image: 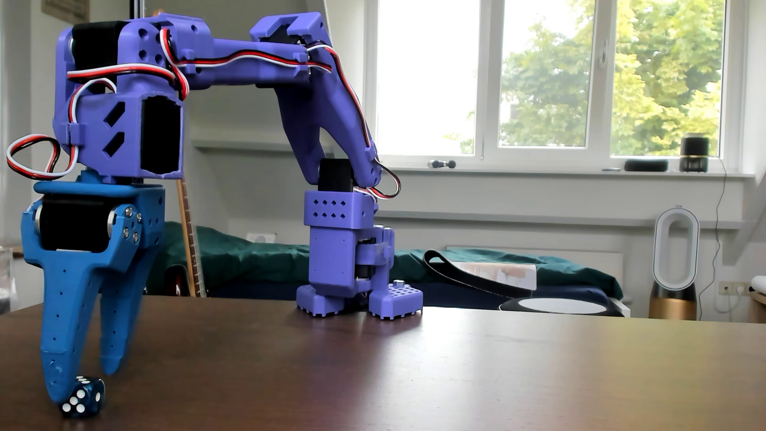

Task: Grab the blue dice

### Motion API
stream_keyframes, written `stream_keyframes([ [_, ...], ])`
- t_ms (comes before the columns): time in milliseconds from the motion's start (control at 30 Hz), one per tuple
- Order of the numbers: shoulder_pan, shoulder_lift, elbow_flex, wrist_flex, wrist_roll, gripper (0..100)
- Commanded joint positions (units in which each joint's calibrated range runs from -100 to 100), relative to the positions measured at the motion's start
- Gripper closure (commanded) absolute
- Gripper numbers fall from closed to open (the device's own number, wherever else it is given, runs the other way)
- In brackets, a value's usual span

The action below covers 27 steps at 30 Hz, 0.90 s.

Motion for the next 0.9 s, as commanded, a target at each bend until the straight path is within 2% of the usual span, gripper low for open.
stream_keyframes([
  [0,-0.3,-1.6,-1.1,0.1,-0.1,87],
  [100,0.1,-1.4,-1.1,0.1,-0.2,99],
  [633,0.3,-2.4,3.6,0.1,-0.1,98],
  [867,0.0,-21.5,5.3,0.2,-1.5,98],
])
